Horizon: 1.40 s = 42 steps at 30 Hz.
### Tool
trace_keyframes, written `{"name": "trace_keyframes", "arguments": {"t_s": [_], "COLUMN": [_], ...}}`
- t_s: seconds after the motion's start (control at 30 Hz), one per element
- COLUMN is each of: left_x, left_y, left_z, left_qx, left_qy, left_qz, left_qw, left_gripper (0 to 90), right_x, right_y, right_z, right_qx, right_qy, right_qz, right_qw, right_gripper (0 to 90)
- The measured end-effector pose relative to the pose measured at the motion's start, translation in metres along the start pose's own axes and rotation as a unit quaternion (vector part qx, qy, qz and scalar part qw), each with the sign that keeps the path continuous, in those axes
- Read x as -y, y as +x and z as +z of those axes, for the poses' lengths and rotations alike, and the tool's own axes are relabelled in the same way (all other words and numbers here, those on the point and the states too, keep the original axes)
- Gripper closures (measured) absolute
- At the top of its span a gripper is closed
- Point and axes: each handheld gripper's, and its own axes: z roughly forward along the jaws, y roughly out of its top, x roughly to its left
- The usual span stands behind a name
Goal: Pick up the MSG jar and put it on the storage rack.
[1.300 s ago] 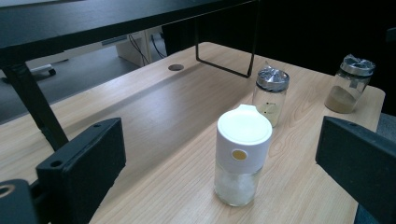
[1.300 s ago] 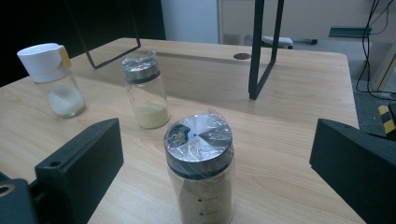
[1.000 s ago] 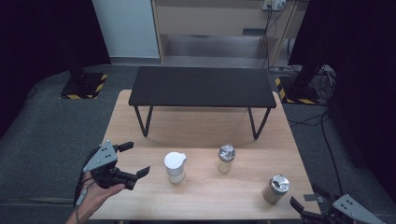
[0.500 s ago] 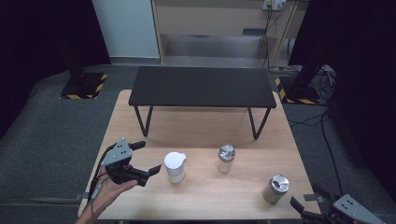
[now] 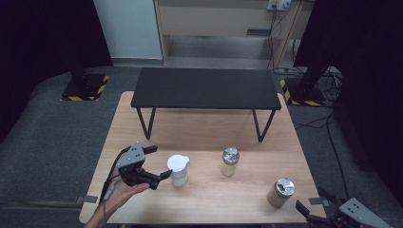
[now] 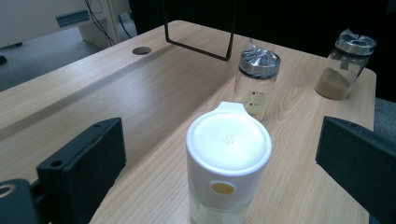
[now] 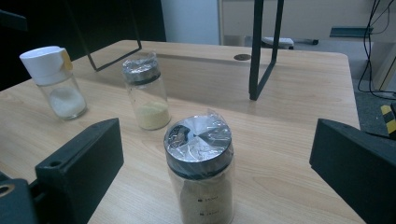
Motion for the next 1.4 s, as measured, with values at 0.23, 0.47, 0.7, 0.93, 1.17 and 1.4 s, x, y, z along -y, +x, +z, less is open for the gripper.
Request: {"name": "trace_keyframes", "arguments": {"t_s": [0.23, 0.47, 0.7, 0.93, 1.17, 1.4], "left_x": [0.005, 0.008, 0.012, 0.017, 0.023, 0.029], "left_y": [0.004, 0.006, 0.008, 0.008, 0.009, 0.009], "left_z": [0.011, 0.025, 0.035, 0.044, 0.050, 0.054], "left_qx": [0.012, 0.021, 0.024, 0.030, 0.027, 0.028], "left_qy": [0.001, 0.009, 0.013, 0.014, 0.019, 0.018], "left_qz": [0.000, 0.009, 0.012, 0.011, 0.003, 0.005], "left_qw": [0.9999, 0.9997, 0.9995, 0.9994, 0.9994, 0.9994], "left_gripper": [0.8, 0.9, 2.0, 3.7, 5.2, 10.4], "right_x": [0.000, 0.000, 0.000, 0.001, 0.001, 0.001], "right_y": [-0.001, -0.001, -0.001, -0.002, -0.002, -0.002], "right_z": [0.000, 0.000, 0.000, 0.000, 0.000, 0.000], "right_qx": [-0.001, -0.002, -0.002, -0.003, -0.003, -0.002], "right_qy": [0.000, 0.001, 0.000, 0.000, 0.000, -0.001], "right_qz": [0.001, 0.002, 0.002, 0.004, 0.004, 0.004], "right_qw": [1.0000, 1.0000, 1.0000, 1.0000, 1.0000, 1.0000], "right_gripper": [3.3, 3.3, 3.4, 3.4, 3.4, 3.4]}}
